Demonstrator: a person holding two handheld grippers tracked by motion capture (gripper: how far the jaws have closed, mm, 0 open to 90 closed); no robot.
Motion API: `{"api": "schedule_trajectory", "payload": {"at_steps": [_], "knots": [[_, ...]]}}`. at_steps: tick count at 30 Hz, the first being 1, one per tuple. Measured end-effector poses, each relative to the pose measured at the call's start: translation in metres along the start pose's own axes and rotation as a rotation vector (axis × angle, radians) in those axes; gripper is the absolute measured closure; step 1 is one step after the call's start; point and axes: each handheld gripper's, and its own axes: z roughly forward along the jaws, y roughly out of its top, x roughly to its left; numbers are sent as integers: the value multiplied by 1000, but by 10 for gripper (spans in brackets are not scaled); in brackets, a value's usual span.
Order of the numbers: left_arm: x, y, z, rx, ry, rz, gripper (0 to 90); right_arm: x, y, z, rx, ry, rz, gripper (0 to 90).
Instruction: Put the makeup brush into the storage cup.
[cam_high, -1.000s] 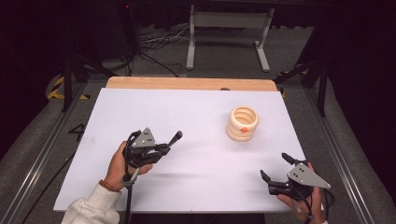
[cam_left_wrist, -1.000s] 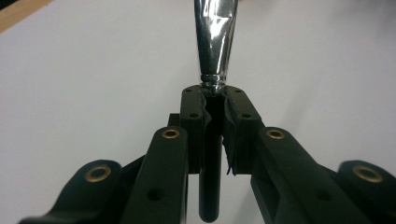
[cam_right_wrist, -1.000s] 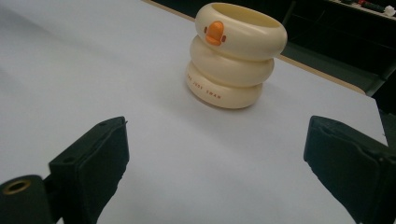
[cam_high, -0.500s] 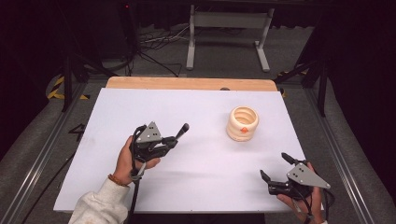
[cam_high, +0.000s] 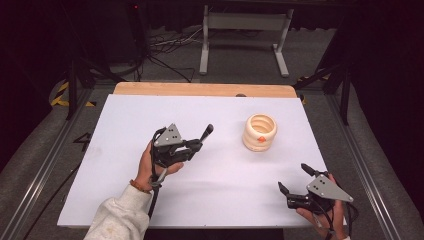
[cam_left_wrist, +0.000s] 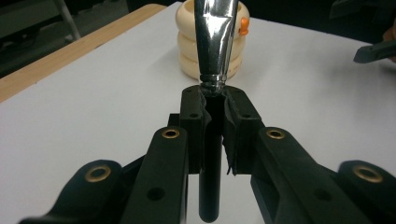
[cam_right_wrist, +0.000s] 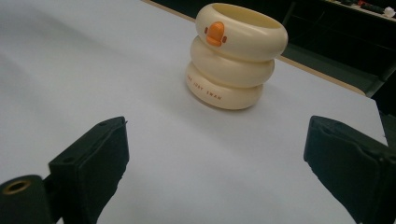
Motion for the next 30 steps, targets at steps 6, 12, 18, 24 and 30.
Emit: {"api": "schedule_trajectory", "payload": {"at_steps": [6,12,18,24,30], "knots": [[0,8,12,-41,-24,-1,795,0,0,0,-1,-1,3,74],[0,21,26,-79,-36,3,795,0,0,0,1,-1,0,74],[1,36,43,-121,-56,-6,795,-1,0,0,-2,-4,0,74],[3,46,58,-173,-79,-22,795,-1,-1,0,0,-4,-1,74],[8,53,77,-228,-98,-55,795,-1,-1,0,2,-4,1,74]]}}
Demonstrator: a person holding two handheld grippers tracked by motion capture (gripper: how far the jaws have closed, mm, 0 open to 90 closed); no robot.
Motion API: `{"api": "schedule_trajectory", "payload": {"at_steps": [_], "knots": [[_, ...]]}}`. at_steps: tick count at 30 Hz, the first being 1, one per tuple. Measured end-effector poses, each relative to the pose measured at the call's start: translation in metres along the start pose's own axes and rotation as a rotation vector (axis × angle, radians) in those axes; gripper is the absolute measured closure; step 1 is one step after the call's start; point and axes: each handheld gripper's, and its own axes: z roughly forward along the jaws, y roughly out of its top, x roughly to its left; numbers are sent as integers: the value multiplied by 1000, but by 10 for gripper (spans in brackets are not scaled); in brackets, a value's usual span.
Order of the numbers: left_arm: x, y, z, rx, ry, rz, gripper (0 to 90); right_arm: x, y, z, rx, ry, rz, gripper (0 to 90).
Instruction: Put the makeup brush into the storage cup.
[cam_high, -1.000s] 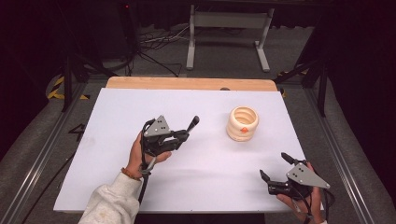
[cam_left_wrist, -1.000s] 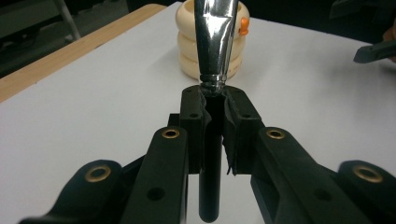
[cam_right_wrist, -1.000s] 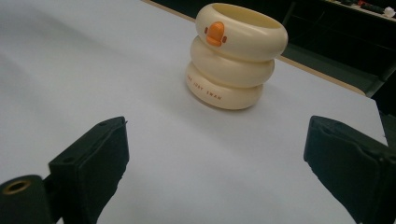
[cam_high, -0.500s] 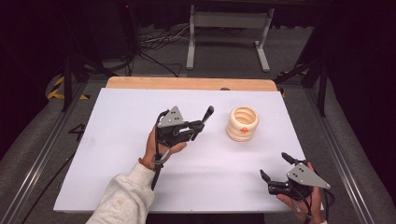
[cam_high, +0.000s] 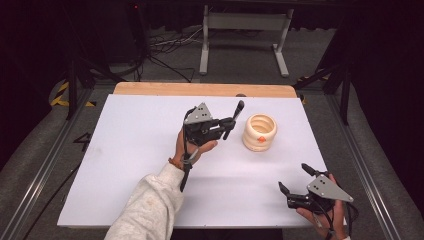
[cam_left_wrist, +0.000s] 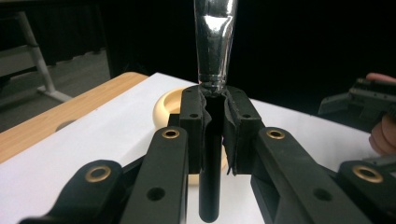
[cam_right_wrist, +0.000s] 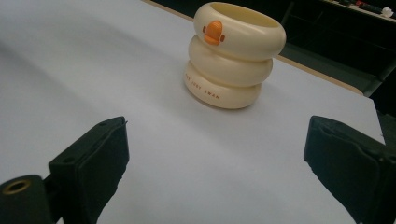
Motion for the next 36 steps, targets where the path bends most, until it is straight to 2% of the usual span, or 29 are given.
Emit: {"api": "schedule_trajectory", "payload": {"at_steps": [2,5,10,12,14,17,18,23,25,36], "knots": [[2,1,5,-10,-17,-13,795,0,0,0,0,1,0,74],[4,2,15,-15,-27,-4,795,-1,0,0,-4,0,2,74],[5,5,27,-30,-43,-12,795,-1,0,0,-4,1,4,74],[5,9,35,-43,-54,-4,795,-2,0,0,-6,0,6,75],[4,12,41,-36,-55,7,795,-2,0,0,-6,1,6,75],[3,13,49,-51,-71,6,795,-2,0,0,-4,4,5,75],[3,14,52,-64,-63,13,795,-2,0,0,-5,3,4,76],[2,16,66,-112,-82,9,795,0,1,2,-5,11,-2,76],[2,17,71,-110,-84,18,794,1,1,2,-2,14,-6,76],[4,18,91,-122,-111,11,794,2,1,3,-5,18,-7,76]]}}
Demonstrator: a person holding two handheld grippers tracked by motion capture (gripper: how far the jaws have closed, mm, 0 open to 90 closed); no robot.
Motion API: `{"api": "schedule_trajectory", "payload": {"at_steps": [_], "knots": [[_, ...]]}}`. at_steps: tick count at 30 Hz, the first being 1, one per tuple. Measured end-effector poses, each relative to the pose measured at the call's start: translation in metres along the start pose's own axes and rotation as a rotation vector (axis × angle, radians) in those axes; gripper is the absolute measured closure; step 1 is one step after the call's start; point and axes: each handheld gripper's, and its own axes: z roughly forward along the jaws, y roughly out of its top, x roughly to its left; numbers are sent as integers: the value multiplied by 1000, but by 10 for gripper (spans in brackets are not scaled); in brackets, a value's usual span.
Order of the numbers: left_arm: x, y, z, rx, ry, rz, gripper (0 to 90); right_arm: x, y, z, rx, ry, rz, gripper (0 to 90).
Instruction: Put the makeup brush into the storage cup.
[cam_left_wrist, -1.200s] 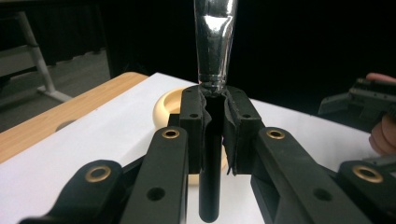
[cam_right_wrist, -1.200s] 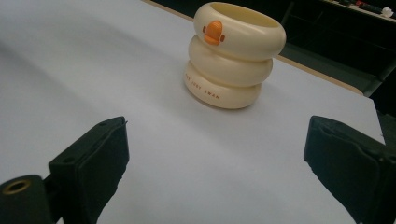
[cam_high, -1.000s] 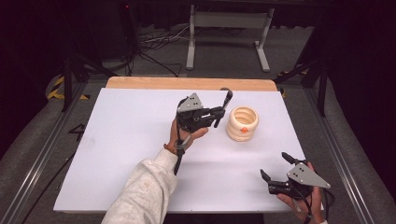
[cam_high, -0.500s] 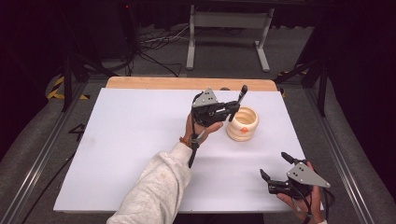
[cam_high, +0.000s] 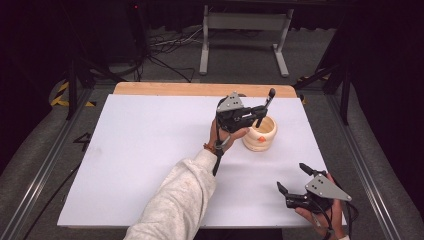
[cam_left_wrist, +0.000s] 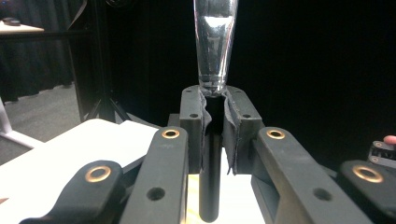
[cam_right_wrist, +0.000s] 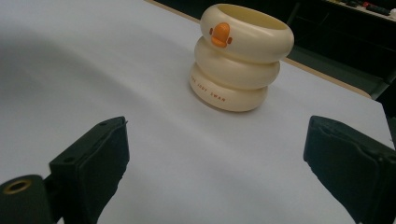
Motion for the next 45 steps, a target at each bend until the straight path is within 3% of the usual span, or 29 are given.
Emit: {"api": "schedule_trajectory", "payload": {"at_steps": [7,32,45], "knots": [[5,-1,9,-7,-11,2,794,-1,0,0,-1,3,2,77],[20,-19,27,68,2,3,794,-1,0,0,-1,5,1,78],[20,-44,27,125,0,-10,793,1,1,1,4,14,-13,80]]}}
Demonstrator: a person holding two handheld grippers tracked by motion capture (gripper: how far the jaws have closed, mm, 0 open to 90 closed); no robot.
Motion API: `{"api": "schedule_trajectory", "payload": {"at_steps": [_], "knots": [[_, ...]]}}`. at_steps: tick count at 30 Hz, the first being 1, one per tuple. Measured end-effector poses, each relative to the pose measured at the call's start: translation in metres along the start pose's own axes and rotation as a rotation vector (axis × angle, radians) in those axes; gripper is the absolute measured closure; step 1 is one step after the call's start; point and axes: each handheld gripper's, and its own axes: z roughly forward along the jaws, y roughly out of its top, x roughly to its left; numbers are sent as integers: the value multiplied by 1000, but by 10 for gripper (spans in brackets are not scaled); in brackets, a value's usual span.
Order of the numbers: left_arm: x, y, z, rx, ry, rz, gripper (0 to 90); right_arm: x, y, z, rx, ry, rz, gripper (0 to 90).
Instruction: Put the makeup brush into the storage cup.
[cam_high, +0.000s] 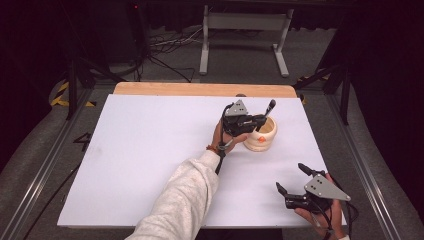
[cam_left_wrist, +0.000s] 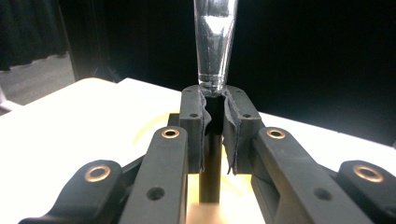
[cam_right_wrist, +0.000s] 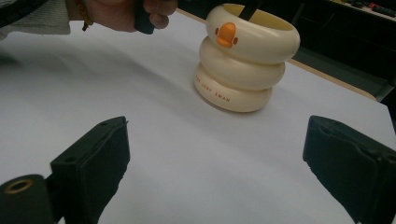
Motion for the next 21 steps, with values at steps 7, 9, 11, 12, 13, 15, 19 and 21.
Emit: {"api": "schedule_trajectory", "payload": {"at_steps": [7,9,11,12,13,15,19,21], "knots": [[-2,-8,0,15,-5,-2,792,0,0,0,2,2,-5,81],[-1,-9,-1,17,-4,-6,791,0,0,0,0,2,-4,80],[-1,-9,-2,14,-7,-5,791,0,0,0,1,2,-5,81],[-1,-9,-2,14,-7,-5,791,1,0,0,2,3,-5,80],[-1,-10,-2,14,-5,-8,791,1,0,0,3,2,-6,81],[-1,-10,-2,19,1,-7,790,1,0,0,4,3,-7,80],[-1,-11,-4,27,3,-5,790,0,0,1,5,3,-3,81],[-2,-11,-4,23,0,-9,790,1,0,1,6,3,-7,80]]}}
